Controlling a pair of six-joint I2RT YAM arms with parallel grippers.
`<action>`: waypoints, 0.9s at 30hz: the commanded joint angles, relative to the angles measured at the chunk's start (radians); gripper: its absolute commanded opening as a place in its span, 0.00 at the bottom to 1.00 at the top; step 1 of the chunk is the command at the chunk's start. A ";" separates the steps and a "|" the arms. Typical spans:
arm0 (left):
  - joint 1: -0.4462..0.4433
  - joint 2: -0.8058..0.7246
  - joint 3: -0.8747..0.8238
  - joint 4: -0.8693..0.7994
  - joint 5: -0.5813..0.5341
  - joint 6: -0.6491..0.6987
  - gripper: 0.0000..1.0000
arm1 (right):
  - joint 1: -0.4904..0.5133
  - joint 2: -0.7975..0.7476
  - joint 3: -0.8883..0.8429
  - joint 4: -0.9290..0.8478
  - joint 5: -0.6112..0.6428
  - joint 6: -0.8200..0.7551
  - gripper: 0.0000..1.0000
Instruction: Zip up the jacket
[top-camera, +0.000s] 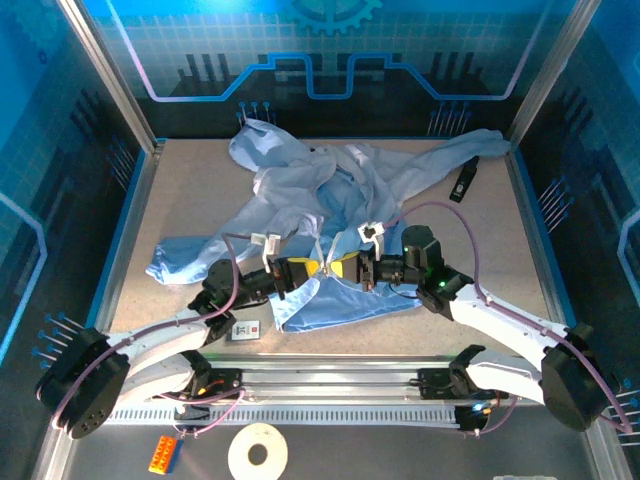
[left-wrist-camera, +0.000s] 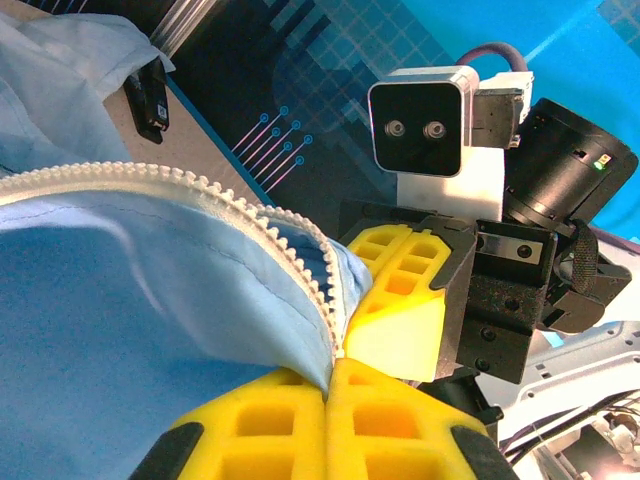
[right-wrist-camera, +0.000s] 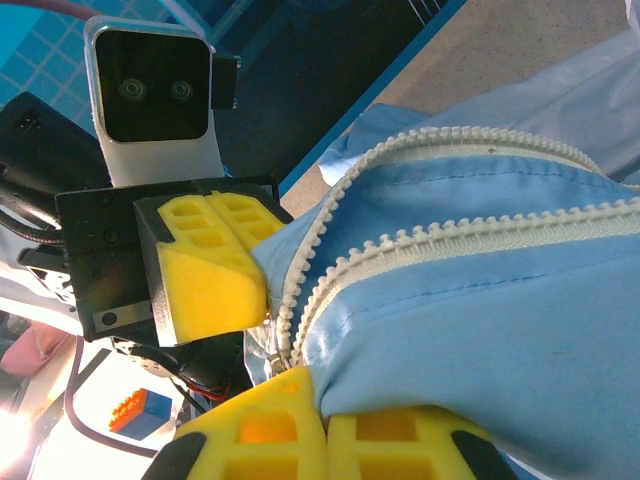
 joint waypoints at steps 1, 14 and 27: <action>-0.017 -0.018 -0.022 0.001 0.019 0.019 0.00 | 0.001 0.000 -0.009 0.077 0.005 0.018 0.00; -0.021 -0.064 -0.010 -0.164 0.035 0.136 0.00 | -0.022 0.017 0.030 -0.026 0.003 0.010 0.00; -0.031 -0.029 0.002 -0.218 0.073 0.156 0.00 | -0.032 0.098 0.027 0.085 -0.059 0.096 0.00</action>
